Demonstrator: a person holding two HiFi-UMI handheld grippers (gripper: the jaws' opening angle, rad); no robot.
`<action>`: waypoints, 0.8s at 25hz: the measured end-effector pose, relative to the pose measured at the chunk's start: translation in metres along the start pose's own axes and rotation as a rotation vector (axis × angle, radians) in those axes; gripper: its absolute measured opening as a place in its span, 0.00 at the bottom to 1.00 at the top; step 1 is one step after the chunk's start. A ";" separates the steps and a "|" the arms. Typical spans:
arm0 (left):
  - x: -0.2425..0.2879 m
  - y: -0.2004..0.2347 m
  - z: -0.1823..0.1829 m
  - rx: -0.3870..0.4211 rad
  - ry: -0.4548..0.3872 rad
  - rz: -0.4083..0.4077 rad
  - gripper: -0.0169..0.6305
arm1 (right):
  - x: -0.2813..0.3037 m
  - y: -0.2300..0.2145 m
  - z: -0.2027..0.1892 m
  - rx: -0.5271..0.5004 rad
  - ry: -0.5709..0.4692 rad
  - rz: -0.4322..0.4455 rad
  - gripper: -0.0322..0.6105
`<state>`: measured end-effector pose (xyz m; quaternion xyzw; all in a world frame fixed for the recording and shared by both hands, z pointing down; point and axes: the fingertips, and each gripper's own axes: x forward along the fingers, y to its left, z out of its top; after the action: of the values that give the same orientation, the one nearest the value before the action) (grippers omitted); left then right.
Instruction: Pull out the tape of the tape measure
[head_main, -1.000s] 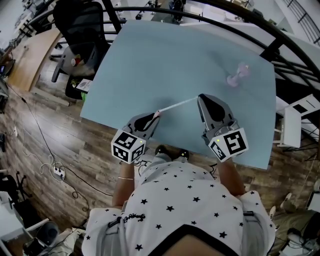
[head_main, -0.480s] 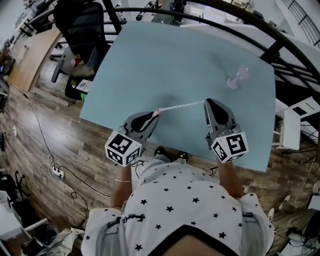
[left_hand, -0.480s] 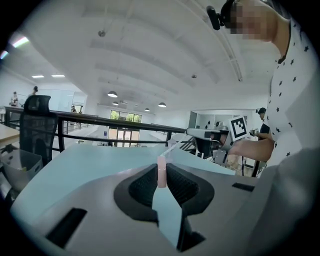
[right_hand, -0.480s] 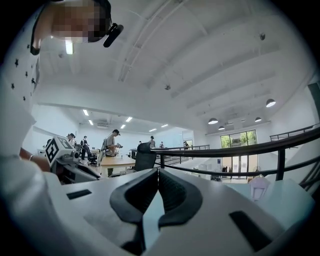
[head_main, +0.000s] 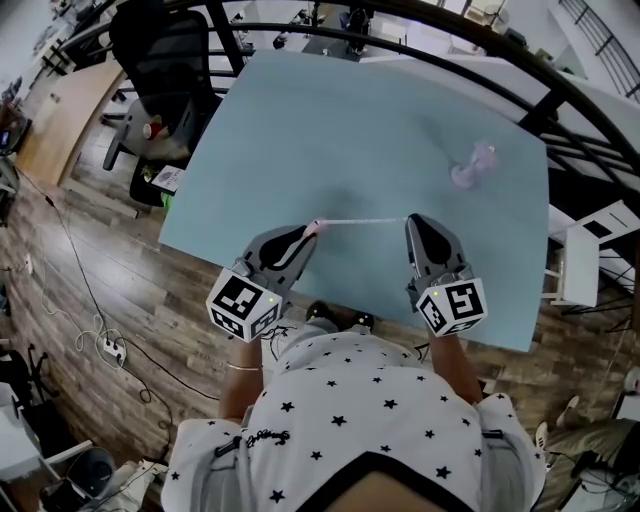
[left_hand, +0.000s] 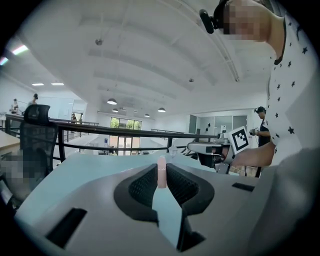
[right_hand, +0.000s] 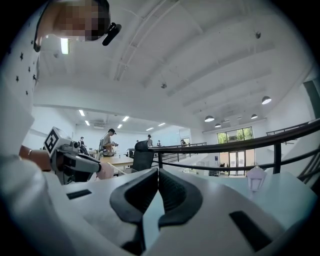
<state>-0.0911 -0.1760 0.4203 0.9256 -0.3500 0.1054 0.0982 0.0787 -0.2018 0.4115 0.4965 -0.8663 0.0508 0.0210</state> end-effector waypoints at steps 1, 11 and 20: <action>0.000 0.000 0.001 0.001 -0.003 0.001 0.14 | 0.000 0.000 0.000 -0.003 0.001 0.001 0.05; 0.007 -0.004 0.009 0.015 -0.012 -0.009 0.14 | -0.005 -0.006 0.002 -0.006 -0.010 -0.016 0.05; 0.010 -0.007 0.009 0.012 -0.002 -0.021 0.14 | -0.008 -0.006 0.003 -0.022 -0.008 -0.010 0.05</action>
<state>-0.0784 -0.1793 0.4133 0.9299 -0.3399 0.1055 0.0932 0.0879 -0.1980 0.4078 0.5008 -0.8644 0.0390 0.0233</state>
